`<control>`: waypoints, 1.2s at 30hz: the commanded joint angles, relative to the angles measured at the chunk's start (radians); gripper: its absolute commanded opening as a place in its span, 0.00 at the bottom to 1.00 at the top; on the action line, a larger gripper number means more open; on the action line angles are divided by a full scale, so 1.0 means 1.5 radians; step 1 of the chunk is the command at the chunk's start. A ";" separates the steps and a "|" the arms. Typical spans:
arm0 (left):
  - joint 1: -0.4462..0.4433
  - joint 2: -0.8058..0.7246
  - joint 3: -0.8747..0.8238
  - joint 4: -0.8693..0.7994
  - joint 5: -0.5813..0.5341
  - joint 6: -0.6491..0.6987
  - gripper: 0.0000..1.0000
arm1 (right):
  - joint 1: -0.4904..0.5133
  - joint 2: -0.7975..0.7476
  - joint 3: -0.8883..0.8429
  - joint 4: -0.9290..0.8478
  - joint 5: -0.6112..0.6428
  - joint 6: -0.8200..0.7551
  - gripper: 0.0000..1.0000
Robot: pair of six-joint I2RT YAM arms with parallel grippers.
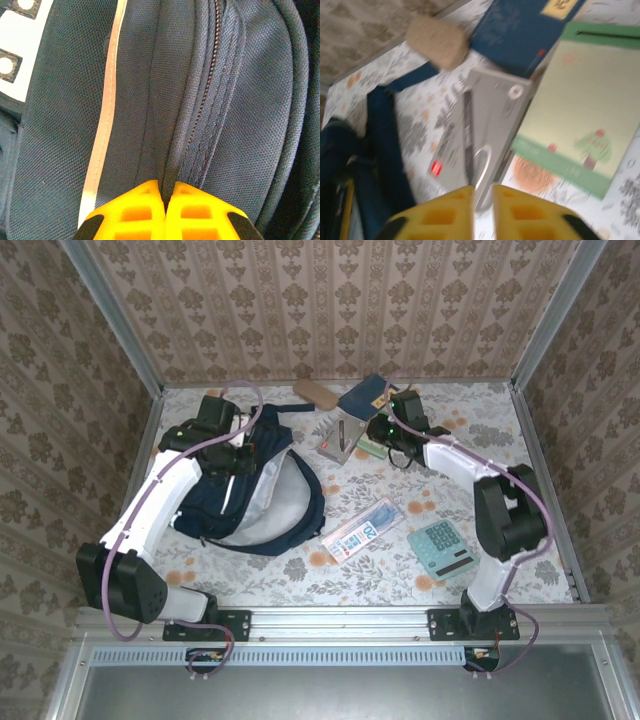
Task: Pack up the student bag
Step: Move the book to the middle-right of the table.
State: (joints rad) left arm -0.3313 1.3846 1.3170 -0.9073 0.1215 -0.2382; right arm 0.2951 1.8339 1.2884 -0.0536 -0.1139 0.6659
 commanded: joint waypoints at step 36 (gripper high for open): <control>0.005 -0.013 -0.016 0.020 -0.002 -0.039 0.00 | -0.054 0.453 0.510 -0.392 0.033 0.099 0.00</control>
State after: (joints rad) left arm -0.3313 1.3827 1.3048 -0.8898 0.1383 -0.2691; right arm 0.2379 2.5427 2.1624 -0.4484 -0.0669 0.8429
